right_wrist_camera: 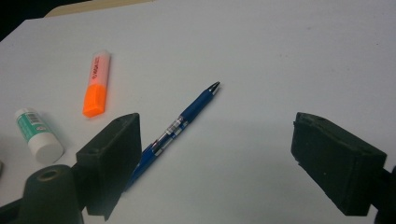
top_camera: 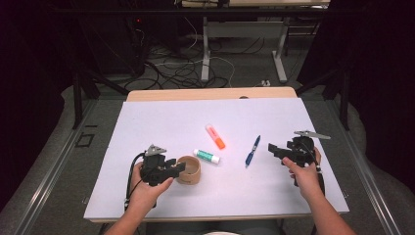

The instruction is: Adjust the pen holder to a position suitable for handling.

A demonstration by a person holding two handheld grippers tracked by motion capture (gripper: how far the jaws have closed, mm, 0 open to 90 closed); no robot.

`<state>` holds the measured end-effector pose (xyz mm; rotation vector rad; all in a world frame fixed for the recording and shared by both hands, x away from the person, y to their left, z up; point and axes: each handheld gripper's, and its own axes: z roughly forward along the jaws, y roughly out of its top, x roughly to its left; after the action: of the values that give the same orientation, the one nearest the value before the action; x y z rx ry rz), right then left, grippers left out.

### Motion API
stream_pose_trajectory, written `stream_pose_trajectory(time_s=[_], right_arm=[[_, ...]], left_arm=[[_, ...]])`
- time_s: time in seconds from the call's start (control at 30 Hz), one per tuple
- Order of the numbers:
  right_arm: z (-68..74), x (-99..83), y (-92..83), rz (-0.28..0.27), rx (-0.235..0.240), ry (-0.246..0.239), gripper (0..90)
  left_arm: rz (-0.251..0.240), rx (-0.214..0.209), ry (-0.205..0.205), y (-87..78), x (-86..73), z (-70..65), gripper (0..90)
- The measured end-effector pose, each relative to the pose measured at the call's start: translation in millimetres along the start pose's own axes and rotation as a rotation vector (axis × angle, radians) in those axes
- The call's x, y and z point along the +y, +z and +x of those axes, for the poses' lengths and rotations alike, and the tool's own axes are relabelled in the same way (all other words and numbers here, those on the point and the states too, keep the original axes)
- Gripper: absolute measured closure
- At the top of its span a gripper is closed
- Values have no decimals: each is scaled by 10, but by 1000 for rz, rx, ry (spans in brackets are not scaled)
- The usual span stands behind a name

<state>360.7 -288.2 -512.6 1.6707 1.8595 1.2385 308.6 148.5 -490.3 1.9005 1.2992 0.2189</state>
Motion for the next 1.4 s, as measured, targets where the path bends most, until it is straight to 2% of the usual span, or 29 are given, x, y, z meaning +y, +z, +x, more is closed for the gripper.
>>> stream_pose_trajectory(time_s=[0.2,0.33,0.43,0.57,0.7,0.77,0.9,1.03,1.13,1.3,1.4], right_arm=[[33,-12,22,8,5,-5,157],[51,-15,30,11,10,-18,157],[70,-21,36,11,14,-28,157],[136,-21,53,12,13,-54,160],[240,-15,96,29,30,-105,170],[296,-11,124,30,38,-130,172],[407,21,183,40,51,-161,176],[509,44,259,51,56,-192,177],[609,62,321,63,72,-212,184],[798,112,440,78,54,-287,215],[896,140,510,92,57,-308,243]], left_arm=[[-1,56,-80,3,2,-71,562],[-7,56,-103,9,7,-58,562],[-16,39,-95,9,-7,-34,560],[-21,-12,-90,19,-15,40,541],[-94,-44,-91,-14,-11,102,489],[-103,-51,-98,-57,7,126,488],[-152,-43,-81,-120,38,198,460],[-172,-30,-79,-157,63,286,454],[-179,-14,-73,-161,69,358,450],[-181,25,-63,-145,71,486,450],[-187,47,-49,-124,67,563,436]])
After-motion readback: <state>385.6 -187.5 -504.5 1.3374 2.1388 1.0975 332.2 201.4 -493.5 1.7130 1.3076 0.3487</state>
